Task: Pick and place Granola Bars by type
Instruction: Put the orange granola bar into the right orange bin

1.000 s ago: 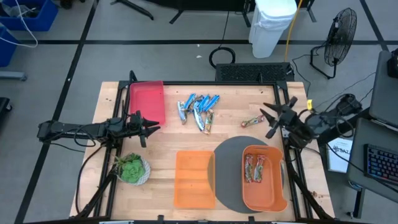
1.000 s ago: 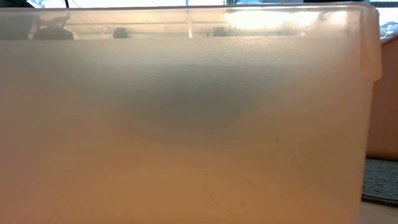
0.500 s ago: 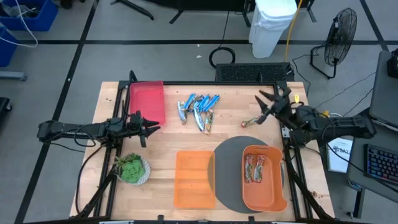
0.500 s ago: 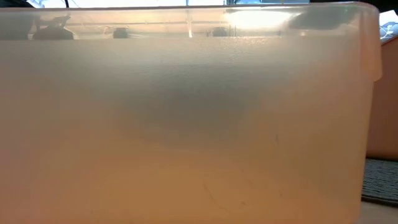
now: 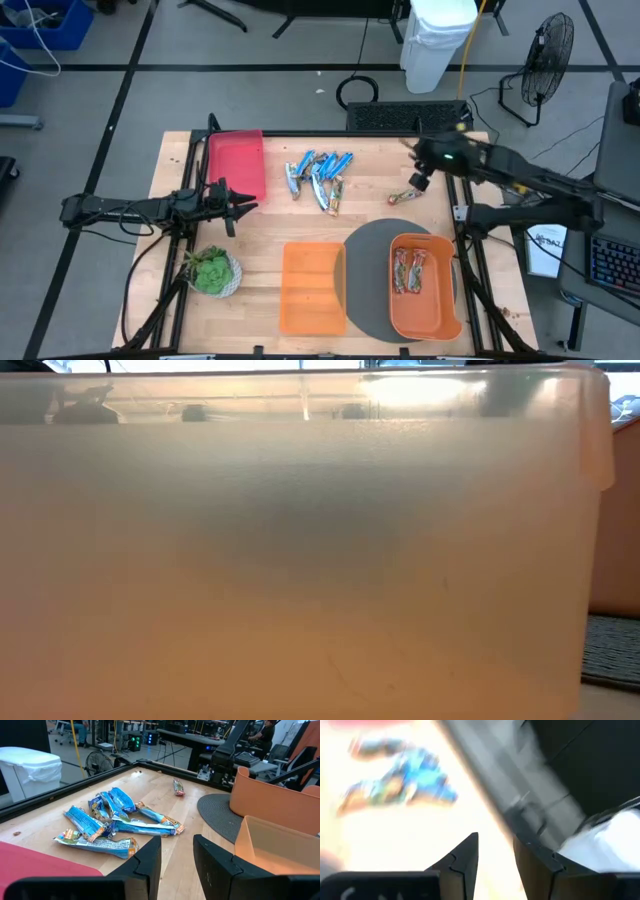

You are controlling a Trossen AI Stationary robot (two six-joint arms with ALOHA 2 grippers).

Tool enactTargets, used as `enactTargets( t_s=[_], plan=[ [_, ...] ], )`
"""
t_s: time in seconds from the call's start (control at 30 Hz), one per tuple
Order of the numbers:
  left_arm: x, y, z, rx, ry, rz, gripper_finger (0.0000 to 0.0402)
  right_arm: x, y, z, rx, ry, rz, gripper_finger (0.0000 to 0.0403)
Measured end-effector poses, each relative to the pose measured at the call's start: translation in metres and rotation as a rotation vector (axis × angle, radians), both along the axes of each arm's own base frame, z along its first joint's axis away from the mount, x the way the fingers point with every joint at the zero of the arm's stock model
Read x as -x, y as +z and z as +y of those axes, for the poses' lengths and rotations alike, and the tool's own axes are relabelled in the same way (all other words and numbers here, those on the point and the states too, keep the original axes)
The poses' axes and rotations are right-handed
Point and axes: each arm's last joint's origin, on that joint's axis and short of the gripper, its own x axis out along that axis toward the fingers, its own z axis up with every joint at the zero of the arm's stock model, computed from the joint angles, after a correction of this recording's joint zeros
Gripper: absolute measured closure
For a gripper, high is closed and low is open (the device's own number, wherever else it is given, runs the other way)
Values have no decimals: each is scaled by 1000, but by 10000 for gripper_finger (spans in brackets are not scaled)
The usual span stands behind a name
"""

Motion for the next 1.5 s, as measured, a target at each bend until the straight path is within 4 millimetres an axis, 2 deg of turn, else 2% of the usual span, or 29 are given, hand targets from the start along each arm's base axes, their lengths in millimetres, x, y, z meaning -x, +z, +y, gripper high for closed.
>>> enactTargets(
  t_s=[0.13,0.27,0.63,0.93,1.5],
  plan=[
    [0,0,0,0,0,0,284,-19,-26,-11,-156,22,195,285],
    [0,0,0,0,0,0,284,-32,-57,-17,-224,16,348,272],
    [0,0,0,0,0,0,284,-48,-118,-21,-438,-62,495,213],
    [0,0,0,0,0,0,284,-59,-140,-23,-483,-61,483,210],
    [0,0,0,0,0,1,284,-69,-163,-24,-578,-47,522,211]
  ],
)
